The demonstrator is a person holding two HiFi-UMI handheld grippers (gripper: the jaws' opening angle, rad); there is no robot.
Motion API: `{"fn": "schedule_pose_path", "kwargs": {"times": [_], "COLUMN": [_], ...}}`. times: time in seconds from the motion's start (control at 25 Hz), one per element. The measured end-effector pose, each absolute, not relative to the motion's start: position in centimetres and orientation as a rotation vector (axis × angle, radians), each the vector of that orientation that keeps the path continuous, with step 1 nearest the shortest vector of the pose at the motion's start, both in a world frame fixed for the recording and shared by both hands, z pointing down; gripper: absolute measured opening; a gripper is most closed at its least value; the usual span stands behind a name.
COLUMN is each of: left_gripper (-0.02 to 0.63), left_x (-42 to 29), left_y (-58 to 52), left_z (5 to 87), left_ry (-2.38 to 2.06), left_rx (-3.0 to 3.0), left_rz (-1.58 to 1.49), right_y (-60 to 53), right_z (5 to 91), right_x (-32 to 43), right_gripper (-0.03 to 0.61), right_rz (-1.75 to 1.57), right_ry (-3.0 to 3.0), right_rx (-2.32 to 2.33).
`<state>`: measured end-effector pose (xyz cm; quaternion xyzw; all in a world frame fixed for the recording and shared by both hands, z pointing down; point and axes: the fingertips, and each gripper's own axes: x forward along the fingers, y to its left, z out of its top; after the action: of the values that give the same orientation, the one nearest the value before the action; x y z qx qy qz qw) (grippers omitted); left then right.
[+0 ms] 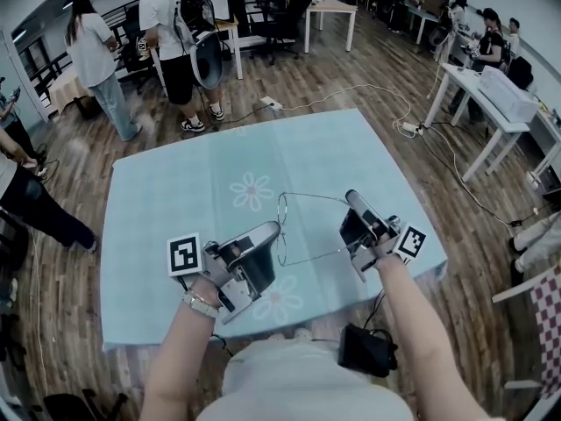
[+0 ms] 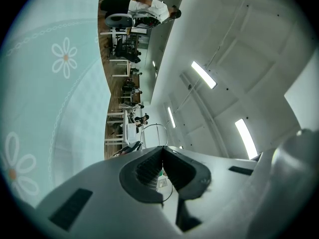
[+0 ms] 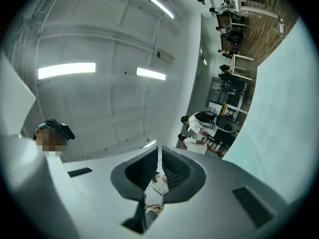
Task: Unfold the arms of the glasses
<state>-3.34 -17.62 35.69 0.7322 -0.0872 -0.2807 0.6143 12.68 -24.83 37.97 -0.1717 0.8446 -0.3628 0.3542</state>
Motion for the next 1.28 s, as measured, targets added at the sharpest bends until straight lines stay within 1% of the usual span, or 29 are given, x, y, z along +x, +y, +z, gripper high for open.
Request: {"fn": "schedule_pose_path", "kwargs": {"times": [0.6,1.28], "left_gripper": [0.011,0.011], "left_x": [-4.1,-5.0], "left_y": [-18.7,-19.5], "left_z": [35.6,36.7], "left_ry": [-0.246,-0.318], "left_rx": [1.712,1.735], "left_rz": [-0.647,-0.67], "right_y": [-22.7,-17.6], "right_z": [38.4,39.1], "right_x": [12.3,10.7], "right_gripper": [0.025,0.025], "right_rz": [-0.964,-0.985], "right_ry": [2.232,2.344], "right_rx": [-0.401,-0.3]}}
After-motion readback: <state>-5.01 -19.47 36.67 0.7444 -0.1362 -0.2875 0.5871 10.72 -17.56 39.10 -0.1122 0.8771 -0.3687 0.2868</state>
